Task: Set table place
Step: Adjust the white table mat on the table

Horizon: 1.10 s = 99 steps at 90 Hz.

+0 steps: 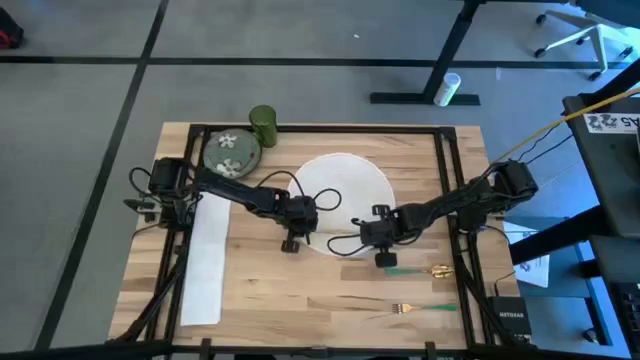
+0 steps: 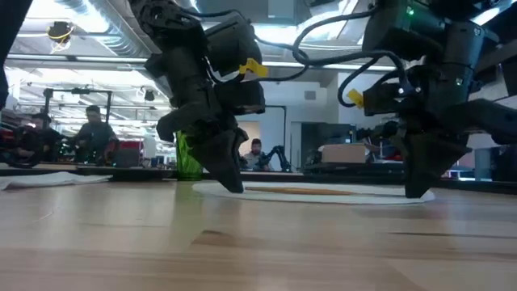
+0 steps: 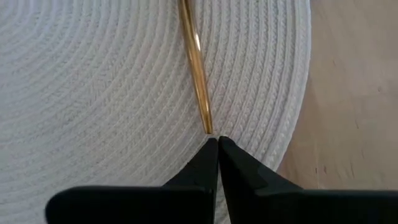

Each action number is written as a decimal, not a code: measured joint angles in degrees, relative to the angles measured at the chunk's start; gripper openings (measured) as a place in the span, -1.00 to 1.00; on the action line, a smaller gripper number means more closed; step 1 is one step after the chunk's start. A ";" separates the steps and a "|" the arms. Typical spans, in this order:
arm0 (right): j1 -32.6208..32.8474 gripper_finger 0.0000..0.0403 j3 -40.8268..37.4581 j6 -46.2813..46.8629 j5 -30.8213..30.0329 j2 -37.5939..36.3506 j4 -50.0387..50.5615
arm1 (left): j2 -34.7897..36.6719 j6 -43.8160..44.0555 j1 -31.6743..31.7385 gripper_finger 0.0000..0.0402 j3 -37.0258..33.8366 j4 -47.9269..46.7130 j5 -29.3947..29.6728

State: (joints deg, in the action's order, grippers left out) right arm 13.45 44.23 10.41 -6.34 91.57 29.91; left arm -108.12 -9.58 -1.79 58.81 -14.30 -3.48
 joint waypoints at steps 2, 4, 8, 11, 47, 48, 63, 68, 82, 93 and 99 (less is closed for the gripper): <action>0.00 -1.00 0.00 0.14 -0.37 0.00 0.21 | 0.00 0.05 -0.12 -1.00 0.00 0.03 -0.02; 0.00 -1.00 0.00 0.20 -0.80 0.00 0.37 | 0.00 0.21 -0.20 -1.00 0.00 0.06 -0.05; 0.00 -1.00 0.00 0.32 -1.21 0.00 0.67 | 0.00 0.30 -0.50 -1.00 0.00 0.09 -0.07; 0.00 -1.00 0.00 0.33 -1.30 0.00 0.86 | 0.00 0.43 -0.72 -1.00 0.00 0.16 -0.13; -0.09 -1.00 0.00 0.50 -3.76 -0.02 3.21 | 0.00 1.73 -4.86 -1.00 0.00 1.63 -0.19; -0.09 -1.00 0.00 0.50 -3.78 -0.02 3.27 | 0.00 1.73 -4.97 -1.00 0.01 1.82 -0.20; -0.09 -1.00 0.00 0.48 -3.99 -0.02 3.66 | -0.19 1.47 -6.27 -1.00 2.18 0.70 -0.24; -0.09 -1.00 0.00 0.48 -4.58 -0.02 4.23 | -0.30 0.80 -6.59 -1.00 3.19 0.22 -0.33; -0.09 -1.00 -0.09 0.48 -5.69 -0.04 6.41 | 1.49 -1.64 -6.88 -1.00 5.37 -0.92 -0.45; 0.01 -1.00 -0.14 0.46 -5.71 -0.48 6.49 | 3.38 -3.27 -6.06 -1.00 7.24 -5.07 3.50; 0.02 -1.00 -0.20 0.46 -5.79 -0.98 6.41 | 4.27 -4.21 -5.51 -1.00 7.43 -7.30 6.08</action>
State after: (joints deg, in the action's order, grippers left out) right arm 13.47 44.03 10.88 -12.13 90.59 36.32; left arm -103.84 -13.80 -7.30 66.24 -21.60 2.61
